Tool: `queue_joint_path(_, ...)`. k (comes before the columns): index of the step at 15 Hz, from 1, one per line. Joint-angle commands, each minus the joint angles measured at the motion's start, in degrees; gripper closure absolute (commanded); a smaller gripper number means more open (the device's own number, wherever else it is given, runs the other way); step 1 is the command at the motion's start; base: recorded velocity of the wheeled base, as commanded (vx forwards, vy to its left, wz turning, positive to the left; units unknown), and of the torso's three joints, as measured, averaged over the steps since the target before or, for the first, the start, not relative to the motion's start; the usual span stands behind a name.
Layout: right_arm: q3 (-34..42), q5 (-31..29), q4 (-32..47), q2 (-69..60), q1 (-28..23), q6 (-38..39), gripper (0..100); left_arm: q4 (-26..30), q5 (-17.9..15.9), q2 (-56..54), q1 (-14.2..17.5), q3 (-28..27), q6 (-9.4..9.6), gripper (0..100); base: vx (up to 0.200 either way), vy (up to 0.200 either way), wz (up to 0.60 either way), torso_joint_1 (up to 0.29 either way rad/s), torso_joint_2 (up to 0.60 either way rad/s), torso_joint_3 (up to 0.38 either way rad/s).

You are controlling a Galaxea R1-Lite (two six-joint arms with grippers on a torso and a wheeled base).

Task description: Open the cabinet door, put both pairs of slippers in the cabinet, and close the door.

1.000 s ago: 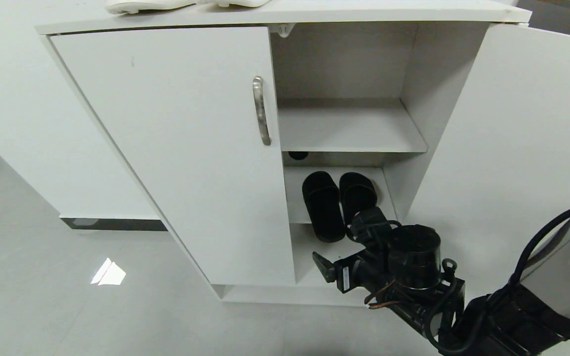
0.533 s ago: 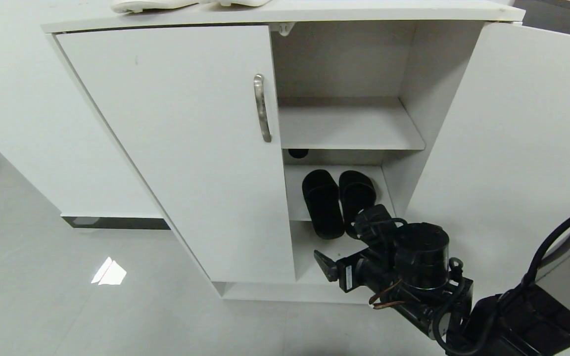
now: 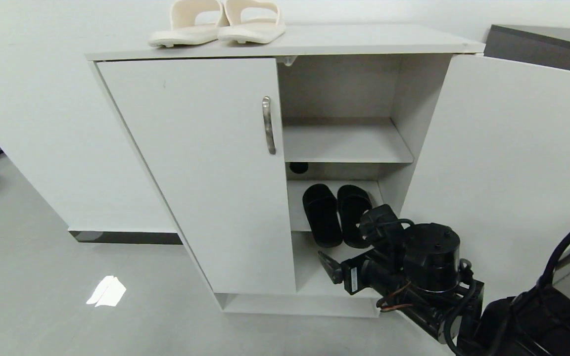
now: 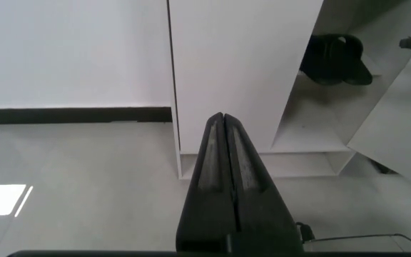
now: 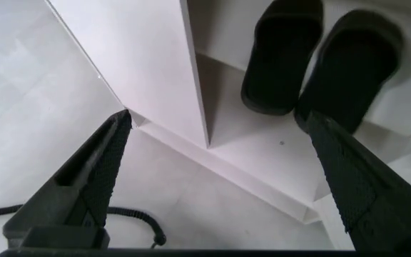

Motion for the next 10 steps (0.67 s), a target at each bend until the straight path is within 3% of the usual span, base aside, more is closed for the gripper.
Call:
queue_joint_path(1,0.7,0.0,0.0,-0.9,0.0,-0.2,0,0.0,0.0,0.1,0.0,0.0,-0.02,100,0.0,0.0,0.0,0.007,0.0,0.203)
queue_joint_path(7,1.2,0.2,-0.1,-2.3,0.2,-0.2,0,0.0,0.2,0.1,0.0,0.1,-0.02,100,0.0,0.0,0.0,0.003,0.0,0.199)
queue_joint_path(10,2.8,4.5,-1.9,-2.6,0.2,0.1,0,0.0,0.3,0.1,0.0,0.1,0.33,100,0.0,0.0,0.0,0.002,0.0,0.08)
